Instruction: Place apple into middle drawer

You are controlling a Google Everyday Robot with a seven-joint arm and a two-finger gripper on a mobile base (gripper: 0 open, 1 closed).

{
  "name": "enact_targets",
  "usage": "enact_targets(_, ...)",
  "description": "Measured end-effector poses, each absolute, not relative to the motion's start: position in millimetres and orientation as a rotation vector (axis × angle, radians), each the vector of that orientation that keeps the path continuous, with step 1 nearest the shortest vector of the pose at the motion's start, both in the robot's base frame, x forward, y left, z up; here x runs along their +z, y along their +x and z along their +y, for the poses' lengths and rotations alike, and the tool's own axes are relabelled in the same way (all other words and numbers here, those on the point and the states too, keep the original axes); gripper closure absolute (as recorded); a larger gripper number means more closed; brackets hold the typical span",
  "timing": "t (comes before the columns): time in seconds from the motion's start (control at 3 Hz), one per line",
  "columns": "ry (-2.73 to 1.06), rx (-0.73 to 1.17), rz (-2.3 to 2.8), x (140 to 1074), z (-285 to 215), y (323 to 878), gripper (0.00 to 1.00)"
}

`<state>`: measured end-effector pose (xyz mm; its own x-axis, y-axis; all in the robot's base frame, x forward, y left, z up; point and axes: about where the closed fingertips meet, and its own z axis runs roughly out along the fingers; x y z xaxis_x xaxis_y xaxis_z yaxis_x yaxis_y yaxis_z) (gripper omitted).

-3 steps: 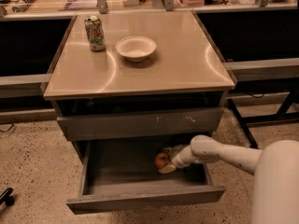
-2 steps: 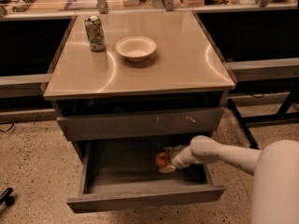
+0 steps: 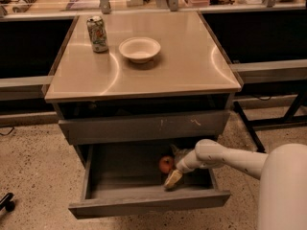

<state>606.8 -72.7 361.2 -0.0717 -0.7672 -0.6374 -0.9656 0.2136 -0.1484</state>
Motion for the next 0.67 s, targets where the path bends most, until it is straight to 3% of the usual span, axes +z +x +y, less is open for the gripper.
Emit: enact_targets(0.67,-1.587,0.334,1.872,409.8,-97.5,598.5,0.00)
